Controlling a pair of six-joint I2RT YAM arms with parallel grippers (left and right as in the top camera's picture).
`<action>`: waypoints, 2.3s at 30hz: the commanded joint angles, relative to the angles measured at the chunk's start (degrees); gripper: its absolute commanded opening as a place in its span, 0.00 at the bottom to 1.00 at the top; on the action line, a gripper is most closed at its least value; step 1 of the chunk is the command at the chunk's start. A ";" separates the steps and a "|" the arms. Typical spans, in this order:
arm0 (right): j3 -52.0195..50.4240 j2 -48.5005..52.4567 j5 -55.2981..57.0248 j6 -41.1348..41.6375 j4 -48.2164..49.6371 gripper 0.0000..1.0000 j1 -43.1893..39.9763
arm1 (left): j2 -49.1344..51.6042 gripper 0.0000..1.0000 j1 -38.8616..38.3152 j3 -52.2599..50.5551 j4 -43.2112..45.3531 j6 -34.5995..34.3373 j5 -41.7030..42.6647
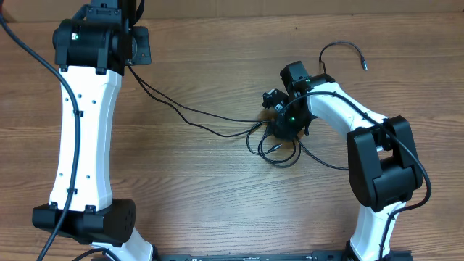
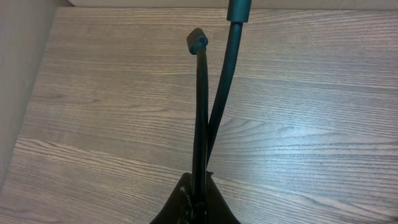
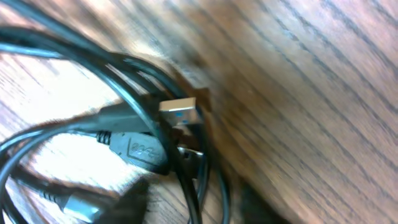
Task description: Untangle cables
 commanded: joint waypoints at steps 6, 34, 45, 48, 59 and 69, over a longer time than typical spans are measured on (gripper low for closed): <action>1.03 0.50 1.66 3.91 0.42 0.04 -0.11 | 0.52 0.04 0.57 -4.61 2.80 0.70 0.39; 42.73 -18.16 19.02 17.05 -6.93 0.04 -6.36 | 0.52 0.04 0.57 -5.38 3.82 1.27 0.02; 44.50 -24.17 18.95 17.05 -4.22 0.04 -8.85 | 0.52 0.04 0.57 -5.38 3.65 1.09 3.65; 44.52 -25.03 16.22 17.38 -2.67 0.04 -8.74 | 0.52 0.04 0.52 -5.38 4.17 1.40 10.43; 44.50 -26.18 -7.04 21.66 0.17 0.04 -8.74 | 1.20 0.04 -7.02 -7.37 11.61 10.51 14.47; 44.50 -29.53 -22.73 24.17 -7.26 0.04 -8.13 | 10.64 0.04 -8.61 -12.28 19.85 3.41 22.03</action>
